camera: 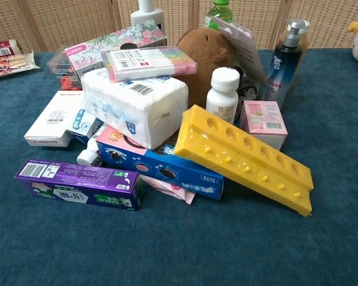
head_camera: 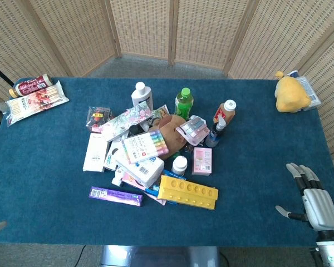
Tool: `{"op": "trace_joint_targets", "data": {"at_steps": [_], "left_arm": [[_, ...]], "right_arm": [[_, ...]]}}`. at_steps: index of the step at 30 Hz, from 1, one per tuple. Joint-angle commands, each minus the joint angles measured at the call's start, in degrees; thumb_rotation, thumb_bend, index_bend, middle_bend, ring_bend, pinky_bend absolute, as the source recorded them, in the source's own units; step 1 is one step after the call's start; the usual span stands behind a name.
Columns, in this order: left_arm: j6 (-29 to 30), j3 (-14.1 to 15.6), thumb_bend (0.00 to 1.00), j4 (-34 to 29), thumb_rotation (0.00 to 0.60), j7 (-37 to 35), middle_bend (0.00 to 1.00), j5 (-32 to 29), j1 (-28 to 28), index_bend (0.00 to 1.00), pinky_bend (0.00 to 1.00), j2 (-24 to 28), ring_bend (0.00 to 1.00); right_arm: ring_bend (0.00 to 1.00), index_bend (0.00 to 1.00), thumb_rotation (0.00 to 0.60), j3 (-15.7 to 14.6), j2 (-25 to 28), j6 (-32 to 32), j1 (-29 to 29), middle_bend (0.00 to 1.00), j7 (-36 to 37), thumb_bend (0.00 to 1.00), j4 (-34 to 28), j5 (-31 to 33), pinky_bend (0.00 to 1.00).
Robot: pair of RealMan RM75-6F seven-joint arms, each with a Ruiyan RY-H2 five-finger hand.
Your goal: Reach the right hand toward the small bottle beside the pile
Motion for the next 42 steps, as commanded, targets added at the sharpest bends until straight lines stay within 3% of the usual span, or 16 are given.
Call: {"op": "trace_joint_targets", "data": {"at_steps": [1,10,19,26,42], "left_arm": [[0.3,0.16,0.0,0.01,0.6,0.21,0.0,0.43,0.18,0.0,0.0,0.0,0.0],[-0.68,0.15,0.0,-0.18,0.6,1.77,0.0,0.44,-0.29,0.0,0.0,-0.52,0.0],[0.81,0.12,0.0,-0.47,0.6,2.15,0.0,0.88,0.15,0.0,0.0,-0.4,0.0],[0.6,-0.17,0.0,-0.04,0.6,1.01,0.0,-0.76,-0.11,0.0,0.0,-0.26,0.0],[-1.41,-0.66,0.0,0.01,0.6,1.34,0.0,-3.31,-0.9,0.0,0.0,-0.68,0.0]], "right_arm": [[0.0,0.0,0.6,-0.04,0.0,-0.22,0.14,0.0,0.69,0.0,0.15,-0.11,0.0],[0.0,0.0,0.6,2.0,-3.14,-4.47,3.74,0.0,4.98,0.0,3.05,1.3,0.0],[0.0,0.0,0.6,6.81,-9.94,-13.52,10.44,0.0,9.12,0.0,5.84,8.54,0.0],[0.0,0.0,0.6,10.66,-17.52,-18.03,14.84,0.0,5.84,0.0,10.91,15.63,0.0],[0.0,0.0,0.6,19.81,-25.28,-23.92,23.8,0.0,0.98,0.0,18.96,28.57,0.0]]}}
